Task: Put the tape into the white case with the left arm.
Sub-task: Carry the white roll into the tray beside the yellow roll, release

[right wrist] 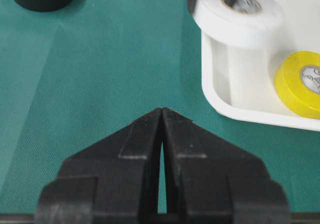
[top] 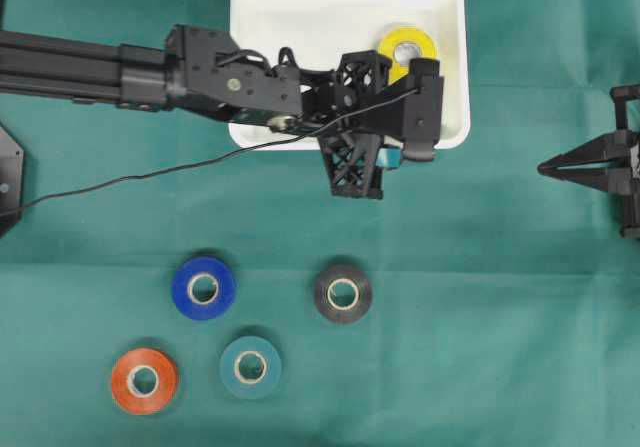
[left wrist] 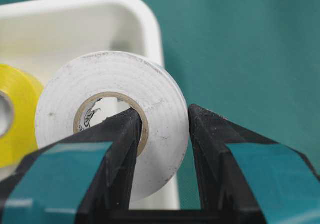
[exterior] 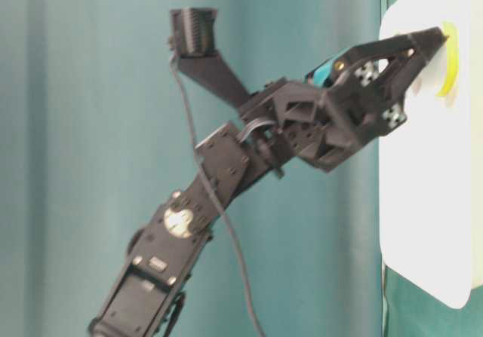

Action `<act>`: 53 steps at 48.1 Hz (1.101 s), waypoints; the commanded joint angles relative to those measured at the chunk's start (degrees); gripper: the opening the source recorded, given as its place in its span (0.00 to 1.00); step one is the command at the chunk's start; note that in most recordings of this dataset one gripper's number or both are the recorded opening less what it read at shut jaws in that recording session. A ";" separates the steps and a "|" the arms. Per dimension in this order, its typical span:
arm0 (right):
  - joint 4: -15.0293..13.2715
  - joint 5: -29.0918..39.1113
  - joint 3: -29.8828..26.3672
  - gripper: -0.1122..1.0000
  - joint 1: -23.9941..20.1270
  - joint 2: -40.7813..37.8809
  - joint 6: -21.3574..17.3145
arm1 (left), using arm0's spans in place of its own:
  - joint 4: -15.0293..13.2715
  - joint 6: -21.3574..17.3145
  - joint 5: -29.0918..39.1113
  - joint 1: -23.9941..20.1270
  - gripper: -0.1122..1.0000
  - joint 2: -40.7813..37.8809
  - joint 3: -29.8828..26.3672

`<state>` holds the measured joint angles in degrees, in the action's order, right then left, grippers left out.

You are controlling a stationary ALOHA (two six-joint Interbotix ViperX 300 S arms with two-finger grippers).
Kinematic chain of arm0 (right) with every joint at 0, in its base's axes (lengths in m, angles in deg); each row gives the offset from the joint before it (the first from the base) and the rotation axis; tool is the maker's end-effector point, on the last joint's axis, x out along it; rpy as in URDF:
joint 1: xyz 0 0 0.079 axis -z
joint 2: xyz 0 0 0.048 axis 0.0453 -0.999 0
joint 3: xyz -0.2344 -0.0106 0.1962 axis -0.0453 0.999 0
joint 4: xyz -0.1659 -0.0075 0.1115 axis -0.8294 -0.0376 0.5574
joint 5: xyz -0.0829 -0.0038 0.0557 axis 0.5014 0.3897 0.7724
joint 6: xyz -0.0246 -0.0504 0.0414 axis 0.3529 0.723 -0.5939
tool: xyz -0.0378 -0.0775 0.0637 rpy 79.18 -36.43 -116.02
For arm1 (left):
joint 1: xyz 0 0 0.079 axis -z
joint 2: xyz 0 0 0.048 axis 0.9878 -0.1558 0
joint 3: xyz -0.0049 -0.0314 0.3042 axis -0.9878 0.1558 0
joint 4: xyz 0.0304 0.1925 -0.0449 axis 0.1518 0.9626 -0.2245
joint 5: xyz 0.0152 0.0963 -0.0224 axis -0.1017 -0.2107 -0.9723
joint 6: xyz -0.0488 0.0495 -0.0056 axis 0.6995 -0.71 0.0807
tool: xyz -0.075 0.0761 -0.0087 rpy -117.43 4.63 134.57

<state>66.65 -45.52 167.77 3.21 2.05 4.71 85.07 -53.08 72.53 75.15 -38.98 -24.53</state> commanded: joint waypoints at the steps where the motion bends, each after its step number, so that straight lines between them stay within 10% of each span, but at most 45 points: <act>1: 0.00 -0.62 -0.62 0.02 0.00 -0.35 -0.09 | 0.00 -0.18 -0.70 -0.97 0.36 0.18 -2.72; 37: 0.00 -0.62 -0.62 0.02 0.00 -0.35 -0.09 | 0.00 -0.09 -1.76 -2.29 0.36 -1.85 -4.57; 48: 0.00 -0.53 -0.62 0.02 0.00 -0.35 0.00 | 0.00 -0.26 -1.85 -1.93 0.90 -1.67 -4.48; 53: 0.00 -0.62 -0.62 0.02 0.00 -0.35 -0.09 | 0.00 -0.26 -1.85 -1.93 0.91 -1.58 -4.39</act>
<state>66.65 -45.61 167.77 3.21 2.05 4.71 85.16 -53.43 71.22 73.21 -42.15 -27.43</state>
